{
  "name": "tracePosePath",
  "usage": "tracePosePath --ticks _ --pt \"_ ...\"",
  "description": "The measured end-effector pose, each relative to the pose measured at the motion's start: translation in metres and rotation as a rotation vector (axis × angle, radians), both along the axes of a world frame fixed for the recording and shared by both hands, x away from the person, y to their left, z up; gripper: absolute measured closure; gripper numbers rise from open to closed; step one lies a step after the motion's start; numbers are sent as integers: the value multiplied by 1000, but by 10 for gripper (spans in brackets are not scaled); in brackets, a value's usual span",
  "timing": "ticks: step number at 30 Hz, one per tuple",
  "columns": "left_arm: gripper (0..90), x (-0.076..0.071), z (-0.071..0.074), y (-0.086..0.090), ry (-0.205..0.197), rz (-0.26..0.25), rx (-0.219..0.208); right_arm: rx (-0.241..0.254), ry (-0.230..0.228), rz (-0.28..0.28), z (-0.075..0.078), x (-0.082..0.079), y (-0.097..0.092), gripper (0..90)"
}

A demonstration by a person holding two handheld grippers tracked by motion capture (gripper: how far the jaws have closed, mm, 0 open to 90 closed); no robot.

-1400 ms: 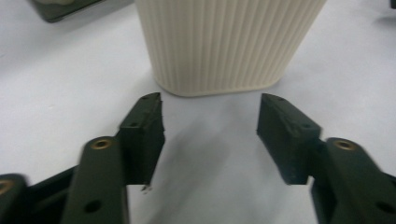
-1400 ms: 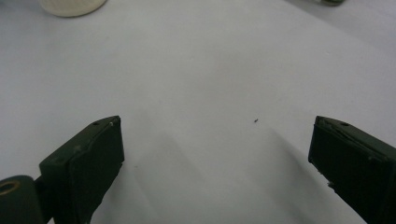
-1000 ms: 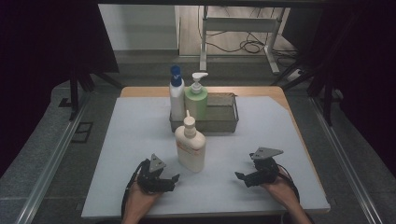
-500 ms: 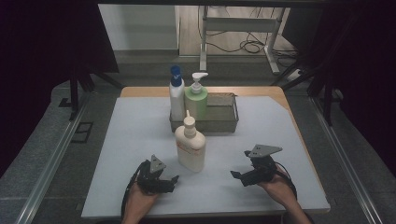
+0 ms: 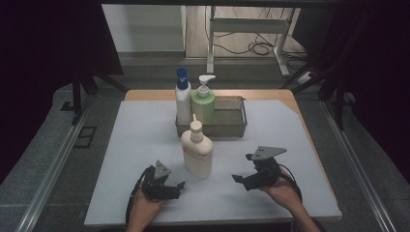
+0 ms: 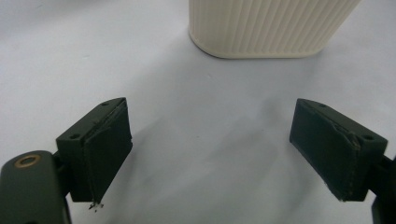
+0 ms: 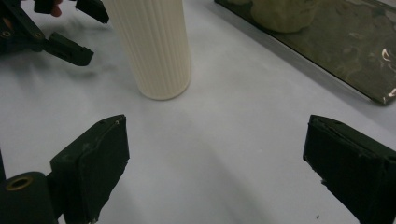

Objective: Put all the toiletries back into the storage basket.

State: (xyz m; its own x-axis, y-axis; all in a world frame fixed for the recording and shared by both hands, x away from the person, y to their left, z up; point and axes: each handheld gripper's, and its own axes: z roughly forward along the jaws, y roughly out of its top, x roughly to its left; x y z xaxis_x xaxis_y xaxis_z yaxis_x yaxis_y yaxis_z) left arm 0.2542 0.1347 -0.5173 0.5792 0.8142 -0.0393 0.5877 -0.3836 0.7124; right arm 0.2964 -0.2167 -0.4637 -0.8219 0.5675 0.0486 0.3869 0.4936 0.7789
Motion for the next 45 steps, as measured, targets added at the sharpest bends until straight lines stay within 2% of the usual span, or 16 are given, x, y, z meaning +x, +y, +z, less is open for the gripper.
tracePosePath --ticks 14,25,36,45 --pt "127 1 -2 1 -5 -8 12 18 -1 42 11 6 21 57" --pt "118 1 -1 2 -10 9 11 30 -1 68 17 12 41 50" --pt "118 1 -3 1 -11 12 13 41 3 78 21 16 60 57" --pt "118 2 -4 1 -9 14 15 36 -12 93 26 20 76 62"
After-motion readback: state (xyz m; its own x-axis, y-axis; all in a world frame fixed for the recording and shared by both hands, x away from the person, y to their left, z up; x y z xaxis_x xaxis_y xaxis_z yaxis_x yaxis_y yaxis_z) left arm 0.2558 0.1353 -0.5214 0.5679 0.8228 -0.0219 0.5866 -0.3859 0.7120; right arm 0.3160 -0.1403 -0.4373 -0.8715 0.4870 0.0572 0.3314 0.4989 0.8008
